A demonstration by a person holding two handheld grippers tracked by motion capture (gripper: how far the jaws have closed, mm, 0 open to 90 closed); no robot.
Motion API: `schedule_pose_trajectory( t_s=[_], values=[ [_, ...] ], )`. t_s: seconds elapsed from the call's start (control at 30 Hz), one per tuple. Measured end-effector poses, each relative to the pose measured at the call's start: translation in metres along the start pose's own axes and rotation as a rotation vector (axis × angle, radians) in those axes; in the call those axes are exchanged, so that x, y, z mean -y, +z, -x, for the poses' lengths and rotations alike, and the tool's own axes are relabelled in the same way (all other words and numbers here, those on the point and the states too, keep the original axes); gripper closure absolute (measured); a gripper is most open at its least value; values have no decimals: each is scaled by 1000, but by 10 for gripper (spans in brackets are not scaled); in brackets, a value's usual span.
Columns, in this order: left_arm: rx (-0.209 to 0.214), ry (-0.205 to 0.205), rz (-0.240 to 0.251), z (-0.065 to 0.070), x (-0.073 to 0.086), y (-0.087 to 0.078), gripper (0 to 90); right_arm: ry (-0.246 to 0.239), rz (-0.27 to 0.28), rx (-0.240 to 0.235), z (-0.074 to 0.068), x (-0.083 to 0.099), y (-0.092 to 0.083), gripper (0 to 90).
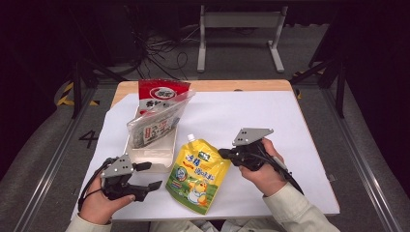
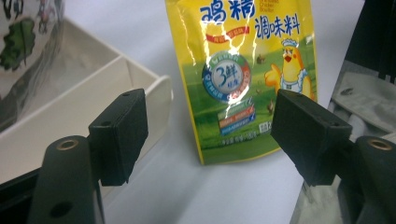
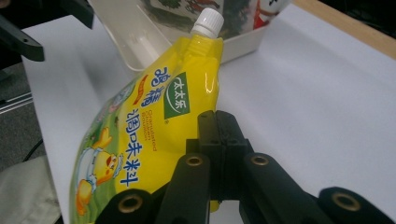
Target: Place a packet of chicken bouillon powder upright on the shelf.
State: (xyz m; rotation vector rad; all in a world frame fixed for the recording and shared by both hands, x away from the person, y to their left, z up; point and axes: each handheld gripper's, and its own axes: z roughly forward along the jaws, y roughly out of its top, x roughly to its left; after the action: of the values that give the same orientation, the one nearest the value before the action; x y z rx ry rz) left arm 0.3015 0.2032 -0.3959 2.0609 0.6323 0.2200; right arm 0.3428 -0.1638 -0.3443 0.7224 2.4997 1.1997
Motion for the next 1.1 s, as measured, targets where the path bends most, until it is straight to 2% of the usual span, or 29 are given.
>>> schedule_pose_trajectory(
  t_s=[0.3,0.57,0.73,0.83,1.1],
  values=[
    [7,32,34,1,-5,6,270,-82,69,-48,-23,-18,-20,899],
    [13,78,74,4,-9,8,265,-140,91,-79,-36,-26,-29,899],
    [23,105,87,5,-12,16,236,-171,105,-88,-41,-28,-32,899],
    [43,127,93,6,-14,22,229,-184,110,-96,-42,-29,-33,899],
    [120,141,116,7,-17,45,227,-202,127,-118,-43,-29,-34,898]
  ],
)
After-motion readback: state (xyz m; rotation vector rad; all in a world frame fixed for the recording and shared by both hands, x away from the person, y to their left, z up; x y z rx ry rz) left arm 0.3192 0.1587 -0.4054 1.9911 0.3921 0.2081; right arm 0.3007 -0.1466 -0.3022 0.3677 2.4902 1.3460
